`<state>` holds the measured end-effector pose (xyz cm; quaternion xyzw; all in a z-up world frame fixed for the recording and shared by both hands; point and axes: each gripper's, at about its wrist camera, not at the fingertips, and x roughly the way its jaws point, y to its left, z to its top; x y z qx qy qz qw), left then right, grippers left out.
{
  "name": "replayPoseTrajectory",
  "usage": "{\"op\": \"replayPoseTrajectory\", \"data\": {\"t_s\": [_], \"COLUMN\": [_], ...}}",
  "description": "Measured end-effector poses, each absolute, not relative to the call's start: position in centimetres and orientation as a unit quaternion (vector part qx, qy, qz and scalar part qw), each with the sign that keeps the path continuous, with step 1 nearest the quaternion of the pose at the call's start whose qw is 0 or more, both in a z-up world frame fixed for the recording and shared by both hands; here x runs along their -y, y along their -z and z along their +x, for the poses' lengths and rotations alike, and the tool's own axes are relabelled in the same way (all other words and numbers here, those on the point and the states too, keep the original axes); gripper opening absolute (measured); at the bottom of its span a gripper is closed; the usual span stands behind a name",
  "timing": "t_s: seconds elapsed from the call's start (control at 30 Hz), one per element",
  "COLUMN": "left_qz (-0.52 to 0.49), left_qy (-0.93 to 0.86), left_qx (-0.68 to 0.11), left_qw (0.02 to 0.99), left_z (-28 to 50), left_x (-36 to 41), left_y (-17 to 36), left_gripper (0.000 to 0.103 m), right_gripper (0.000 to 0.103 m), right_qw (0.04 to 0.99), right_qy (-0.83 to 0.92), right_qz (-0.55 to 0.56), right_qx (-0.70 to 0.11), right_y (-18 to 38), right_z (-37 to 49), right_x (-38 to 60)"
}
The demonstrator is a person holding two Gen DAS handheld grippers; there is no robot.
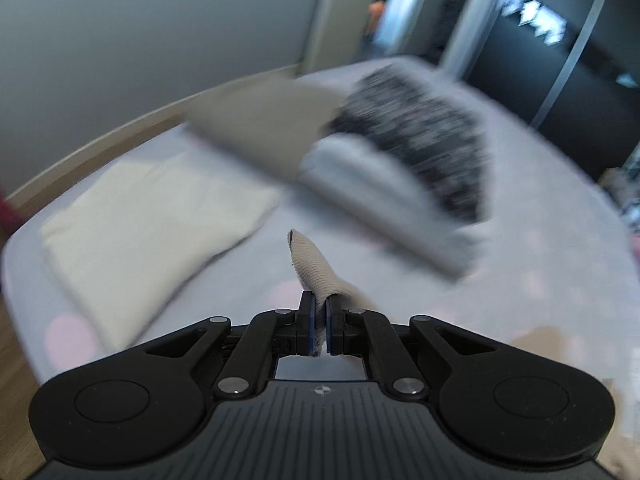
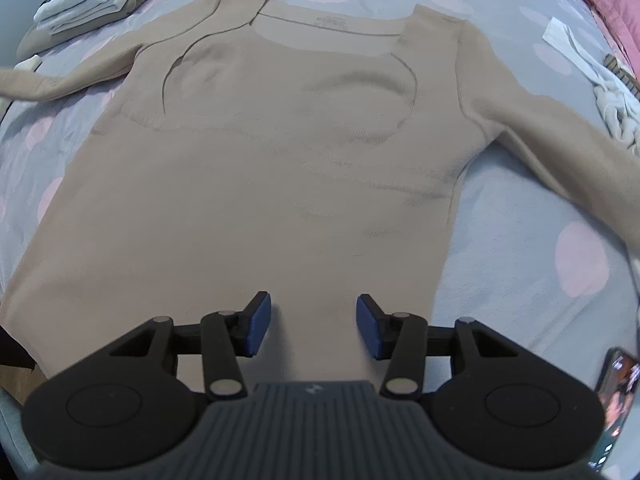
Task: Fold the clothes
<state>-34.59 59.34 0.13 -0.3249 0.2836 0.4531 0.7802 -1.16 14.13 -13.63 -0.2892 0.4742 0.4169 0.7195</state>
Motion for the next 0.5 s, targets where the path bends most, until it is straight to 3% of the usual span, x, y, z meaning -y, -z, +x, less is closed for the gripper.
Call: {"op": "replayPoseTrajectory", "data": {"t_s": [0.3,0.5], "left_qz": [-0.285,-0.247], "left_qy": [-0.280,-0.159], "left_qx": [-0.228,-0.237], "left_qw": [0.888,0.926], "left_z": [-24.6,-16.7], "left_x": [-51.8,-43.9], "left_y": [-13.0,-16.8], "left_gripper": [0.003,0.003], "right_gripper": [0.048,0.049], "right_qw": [0.721,0.736], "right_qy": [-0.421,-0.415], "right_qz": [-0.333,-0.323], "right_qx": [-0.438,-0.427], "right_y": [10.5,8.7], "right_z": [0.7,2.6], "right_x": [-13.9,-12.4]}}
